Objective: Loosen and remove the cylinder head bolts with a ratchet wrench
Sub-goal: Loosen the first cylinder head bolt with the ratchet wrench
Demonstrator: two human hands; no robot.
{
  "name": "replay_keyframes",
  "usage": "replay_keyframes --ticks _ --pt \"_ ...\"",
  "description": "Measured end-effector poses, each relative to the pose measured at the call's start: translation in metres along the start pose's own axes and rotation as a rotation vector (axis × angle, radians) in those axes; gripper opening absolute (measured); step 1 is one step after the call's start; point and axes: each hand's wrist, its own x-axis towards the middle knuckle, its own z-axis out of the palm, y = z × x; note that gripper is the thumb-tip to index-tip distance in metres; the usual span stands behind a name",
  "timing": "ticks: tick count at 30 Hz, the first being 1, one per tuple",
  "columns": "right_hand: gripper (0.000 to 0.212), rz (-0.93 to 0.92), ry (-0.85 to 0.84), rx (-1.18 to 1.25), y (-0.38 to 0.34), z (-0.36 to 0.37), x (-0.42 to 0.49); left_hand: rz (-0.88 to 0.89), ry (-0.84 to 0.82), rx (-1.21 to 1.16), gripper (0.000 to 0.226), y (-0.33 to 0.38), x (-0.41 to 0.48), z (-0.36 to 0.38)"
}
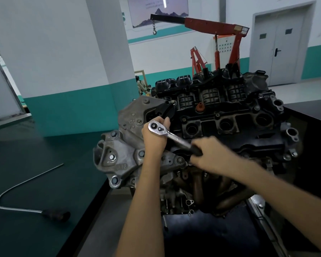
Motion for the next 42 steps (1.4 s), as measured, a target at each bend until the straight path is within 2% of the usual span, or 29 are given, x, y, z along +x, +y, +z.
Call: replay_keyframes --ticks 2,4,6,7,10,14,17,20,22,26,30,32,37,42 --pt "0.012 0.010 -0.042 0.311 -0.017 0.035 -0.021 0.010 0.015 0.016 0.040 0.001 0.000 0.001" --pt "0.011 0.047 0.014 0.579 -0.041 0.062 -0.032 0.029 0.031 0.038 0.040 0.001 -0.001 0.000" --pt "0.013 0.079 0.055 0.742 -0.056 0.075 -0.034 0.038 0.035 0.048 0.040 0.001 -0.002 0.000" --pt "0.011 0.076 0.059 0.736 -0.057 0.075 -0.033 0.033 0.033 0.051 0.040 0.001 -0.001 0.000" --pt "0.010 -0.006 0.019 0.492 -0.034 0.055 -0.024 0.029 -0.001 0.051 0.039 0.000 0.001 -0.001" --pt "0.022 -0.145 -0.143 0.057 0.010 -0.016 0.002 0.041 -0.095 0.066 0.039 0.000 0.000 -0.003" --pt "0.025 -0.201 -0.106 -0.254 0.020 -0.063 0.031 0.028 -0.099 0.058 0.035 0.003 0.001 -0.004" --pt "0.020 -0.206 -0.040 -0.366 0.015 -0.066 0.040 0.017 -0.047 0.029 0.035 0.001 0.000 -0.003" --pt "0.023 -0.147 0.015 -0.275 0.015 -0.044 0.027 0.005 -0.010 0.008 0.038 -0.001 0.000 -0.002" --pt "0.018 -0.032 0.034 0.241 -0.001 0.025 -0.015 0.015 0.026 0.078 0.041 -0.001 0.001 0.002" --pt "0.013 0.085 0.121 0.651 -0.045 0.082 -0.030 0.049 0.052 0.106 0.041 -0.002 0.001 0.001" --pt "0.014 0.100 0.113 0.713 -0.050 0.086 -0.030 0.054 0.050 0.087 0.041 -0.002 0.000 0.001" --pt "0.015 -0.084 0.003 0.341 -0.009 0.035 -0.017 0.041 -0.012 0.065 0.039 -0.003 0.002 0.001" --pt "0.011 -0.227 -0.111 -0.248 0.023 -0.061 0.032 0.008 -0.076 0.061 0.038 0.001 0.001 -0.001"
